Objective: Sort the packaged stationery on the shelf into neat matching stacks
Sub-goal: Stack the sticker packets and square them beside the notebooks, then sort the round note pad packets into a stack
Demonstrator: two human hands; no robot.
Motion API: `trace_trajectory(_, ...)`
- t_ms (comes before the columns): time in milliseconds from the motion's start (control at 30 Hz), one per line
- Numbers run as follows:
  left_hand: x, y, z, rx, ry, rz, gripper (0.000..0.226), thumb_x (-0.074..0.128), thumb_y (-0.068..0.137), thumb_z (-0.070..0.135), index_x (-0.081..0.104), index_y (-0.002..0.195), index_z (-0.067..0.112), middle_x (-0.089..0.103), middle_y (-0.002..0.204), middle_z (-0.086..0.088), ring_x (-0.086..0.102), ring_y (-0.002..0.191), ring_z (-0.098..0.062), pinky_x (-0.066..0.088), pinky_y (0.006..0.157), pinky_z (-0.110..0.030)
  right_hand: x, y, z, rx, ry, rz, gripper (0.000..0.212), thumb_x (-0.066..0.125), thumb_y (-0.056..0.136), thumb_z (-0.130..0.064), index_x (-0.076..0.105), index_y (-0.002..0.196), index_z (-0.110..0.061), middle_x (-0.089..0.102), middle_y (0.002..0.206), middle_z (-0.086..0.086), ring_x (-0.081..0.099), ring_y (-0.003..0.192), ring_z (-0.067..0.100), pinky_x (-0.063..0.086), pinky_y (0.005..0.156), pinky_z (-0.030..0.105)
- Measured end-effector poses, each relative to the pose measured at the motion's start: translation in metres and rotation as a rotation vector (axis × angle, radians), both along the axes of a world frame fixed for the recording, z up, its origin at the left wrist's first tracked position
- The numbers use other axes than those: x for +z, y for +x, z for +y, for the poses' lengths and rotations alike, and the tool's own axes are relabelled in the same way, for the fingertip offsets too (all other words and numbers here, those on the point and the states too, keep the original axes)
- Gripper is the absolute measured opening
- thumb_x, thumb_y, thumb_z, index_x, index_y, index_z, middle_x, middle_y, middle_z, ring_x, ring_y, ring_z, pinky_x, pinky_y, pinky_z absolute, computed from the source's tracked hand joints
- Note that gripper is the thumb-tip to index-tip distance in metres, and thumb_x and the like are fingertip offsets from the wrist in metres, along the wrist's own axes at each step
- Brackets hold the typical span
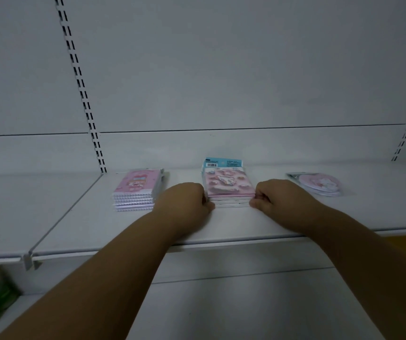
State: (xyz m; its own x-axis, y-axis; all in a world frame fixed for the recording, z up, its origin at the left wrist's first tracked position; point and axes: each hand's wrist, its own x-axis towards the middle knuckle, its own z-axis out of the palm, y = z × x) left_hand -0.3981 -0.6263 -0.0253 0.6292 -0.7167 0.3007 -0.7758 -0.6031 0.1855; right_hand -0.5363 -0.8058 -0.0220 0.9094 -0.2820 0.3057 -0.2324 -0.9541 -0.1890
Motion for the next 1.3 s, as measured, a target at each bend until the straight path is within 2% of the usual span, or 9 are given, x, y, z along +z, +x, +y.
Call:
trace_trajectory(167, 0.001, 0.000, 0.005, -0.049, -0.068, 0.016, 0.038, 0.044, 0.095, 0.049, 0.040, 0.065, 0.026, 0.049, 0.064, 0.007, 0.044, 0.058, -0.006, 0.025, 0.048, -0.026, 0.000, -0.004, -0.004, 0.007, 0.037, -0.073, 0.028, 0.054, 0.092, -0.041, 0.056, 0.074, -0.019, 0.053, 0.069, -0.006, 0.046, 0.065, 0.007, 0.031, 0.055, 0.022)
trace_trajectory(367, -0.001, -0.001, 0.007, -0.079, -0.089, 0.010, 0.029, 0.043, 0.098, 0.038, 0.044, 0.072, 0.026, 0.048, 0.066, 0.008, 0.045, 0.061, -0.009, 0.030, 0.052, -0.029, -0.001, -0.004, -0.004, 0.019, 0.037, -0.088, 0.027, 0.053, 0.094, -0.036, 0.060, 0.080, -0.014, 0.054, 0.070, -0.005, 0.049, 0.068, 0.012, 0.032, 0.056, 0.024)
trace_trajectory(567, 0.002, -0.003, 0.007, -0.054, -0.086, 0.020, 0.033, 0.045, 0.096, 0.043, 0.040, 0.067, 0.028, 0.047, 0.064, 0.010, 0.044, 0.058, -0.006, 0.028, 0.049, -0.024, 0.000, -0.006, -0.004, 0.003, 0.066, -0.090, 0.028, 0.054, 0.093, -0.037, 0.059, 0.080, -0.013, 0.053, 0.068, -0.006, 0.046, 0.064, 0.007, 0.032, 0.055, 0.021)
trace_trajectory(700, 0.013, -0.018, 0.005, -0.019, -0.198, -0.129, 0.032, 0.044, 0.094, 0.052, 0.042, 0.073, 0.028, 0.043, 0.065, 0.010, 0.040, 0.055, -0.006, 0.024, 0.046, -0.022, 0.003, -0.018, -0.006, -0.031, 0.141, -0.198, 0.022, 0.058, 0.091, -0.033, 0.059, 0.078, -0.015, 0.058, 0.069, -0.003, 0.050, 0.064, 0.011, 0.037, 0.056, 0.024)
trace_trajectory(767, 0.021, -0.033, -0.003, -0.083, -0.280, -0.183, 0.030, 0.045, 0.094, 0.049, 0.040, 0.072, 0.029, 0.047, 0.073, 0.009, 0.043, 0.058, -0.008, 0.028, 0.048, -0.023, 0.009, -0.027, -0.013, -0.065, 0.162, -0.282, 0.016, 0.062, 0.088, -0.029, 0.061, 0.079, -0.017, 0.060, 0.071, -0.004, 0.053, 0.066, 0.010, 0.041, 0.059, 0.024)
trace_trajectory(833, 0.026, -0.052, -0.018, -0.194, -0.309, -0.169, 0.027, 0.047, 0.093, 0.045, 0.041, 0.073, 0.029, 0.051, 0.080, 0.007, 0.048, 0.069, -0.013, 0.036, 0.056, -0.026, 0.016, -0.041, -0.029, -0.108, 0.148, -0.304, 0.009, 0.063, 0.086, -0.026, 0.062, 0.080, -0.019, 0.061, 0.074, -0.007, 0.055, 0.068, 0.009, 0.044, 0.063, 0.025)
trace_trajectory(967, 0.029, -0.084, -0.059, -0.276, -0.296, -0.091, 0.019, 0.052, 0.092, 0.043, 0.049, 0.081, 0.028, 0.056, 0.083, 0.009, 0.053, 0.078, -0.013, 0.044, 0.071, -0.028, 0.030, -0.076, -0.080, -0.181, 0.161, -0.305, 0.005, 0.064, 0.085, -0.022, 0.064, 0.079, -0.022, 0.062, 0.075, -0.008, 0.056, 0.070, 0.009, 0.039, 0.060, 0.020)
trace_trajectory(1100, 0.027, -0.102, -0.113, -0.232, -0.241, -0.076, 0.021, 0.057, 0.089, 0.043, 0.058, 0.094, 0.023, 0.063, 0.093, 0.002, 0.058, 0.083, -0.016, 0.048, 0.075, -0.030, 0.031, -0.106, -0.135, -0.249, 0.173, -0.270, 0.003, 0.068, 0.084, -0.023, 0.065, 0.082, -0.023, 0.062, 0.076, -0.010, 0.055, 0.069, 0.006, 0.034, 0.057, 0.018)
trace_trajectory(1300, 0.014, -0.116, -0.182, -0.138, -0.078, 0.029, 0.040, 0.062, 0.085, 0.047, 0.061, 0.114, 0.019, 0.066, 0.111, -0.004, 0.060, 0.098, -0.022, 0.038, 0.075, -0.025, 0.016, -0.119, -0.184, -0.224, 0.164, -0.039, 0.032, 0.072, 0.078, -0.045, 0.062, 0.102, -0.026, 0.062, 0.092, -0.009, 0.056, 0.078, 0.007, 0.039, 0.064, 0.021)
